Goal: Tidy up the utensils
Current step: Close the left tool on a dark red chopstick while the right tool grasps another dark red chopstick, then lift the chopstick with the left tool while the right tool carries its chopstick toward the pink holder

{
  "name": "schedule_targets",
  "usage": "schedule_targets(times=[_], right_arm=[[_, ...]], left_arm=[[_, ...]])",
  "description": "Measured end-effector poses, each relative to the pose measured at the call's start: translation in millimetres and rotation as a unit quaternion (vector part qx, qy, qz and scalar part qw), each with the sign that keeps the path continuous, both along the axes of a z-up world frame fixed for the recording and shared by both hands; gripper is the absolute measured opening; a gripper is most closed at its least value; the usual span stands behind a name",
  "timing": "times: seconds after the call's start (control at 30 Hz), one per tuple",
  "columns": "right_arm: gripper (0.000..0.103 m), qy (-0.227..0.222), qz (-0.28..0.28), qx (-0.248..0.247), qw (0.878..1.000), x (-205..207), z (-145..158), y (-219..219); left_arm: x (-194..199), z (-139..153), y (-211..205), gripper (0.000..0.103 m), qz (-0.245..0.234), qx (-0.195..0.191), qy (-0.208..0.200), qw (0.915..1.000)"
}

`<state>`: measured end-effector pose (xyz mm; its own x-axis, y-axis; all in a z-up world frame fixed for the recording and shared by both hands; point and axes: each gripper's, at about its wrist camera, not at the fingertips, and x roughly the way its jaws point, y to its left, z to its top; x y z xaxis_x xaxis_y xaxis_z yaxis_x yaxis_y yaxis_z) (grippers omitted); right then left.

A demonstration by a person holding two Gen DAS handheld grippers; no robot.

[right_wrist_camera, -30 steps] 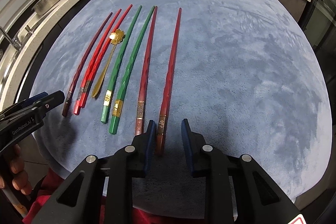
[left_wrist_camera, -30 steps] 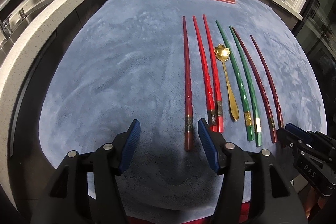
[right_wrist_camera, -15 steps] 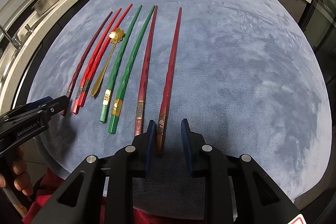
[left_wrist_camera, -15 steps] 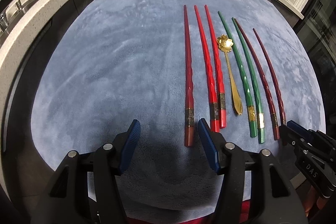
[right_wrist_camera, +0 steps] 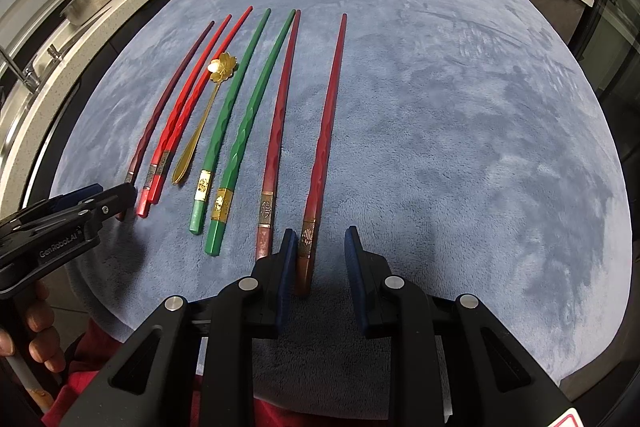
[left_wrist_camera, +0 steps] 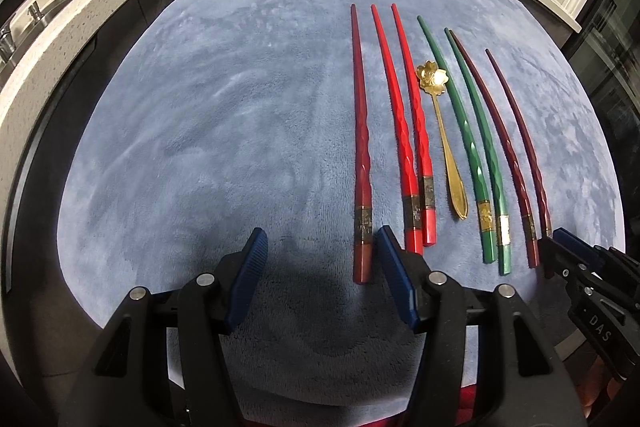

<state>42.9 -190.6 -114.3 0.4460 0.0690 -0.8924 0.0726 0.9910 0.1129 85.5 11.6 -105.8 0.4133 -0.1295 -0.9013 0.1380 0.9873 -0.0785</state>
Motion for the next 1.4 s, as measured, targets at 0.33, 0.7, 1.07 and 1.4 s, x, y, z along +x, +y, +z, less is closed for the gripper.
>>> schedule_targets(times=[0.33, 0.7, 1.07, 1.4], right_arm=[[0.023, 0.000, 0.000, -0.001, 1.000, 0.2, -0.8, 0.5], [0.016, 0.000, -0.004, 0.001, 1.000, 0.2, -1.4, -2.8], [0.007, -0.002, -0.011, 0.002, 1.000, -1.8, 3.4, -6.5], [0.007, -0.032, -0.016, -0.004, 0.999, -7.0, 28.2, -11.1]], left_arm=[[0.7, 0.7, -2.9, 0.032, -0.009, 0.007, -0.008, 0.9999], [1.0, 2.0, -2.7, 0.009, -0.021, -0.021, -0.008, 0.9995], [-4.8, 15.4, -2.2, 0.007, -0.027, -0.037, -0.024, 0.9987], [-8.1, 47.2, 1.4, 0.007, -0.025, -0.044, -0.055, 0.9972]])
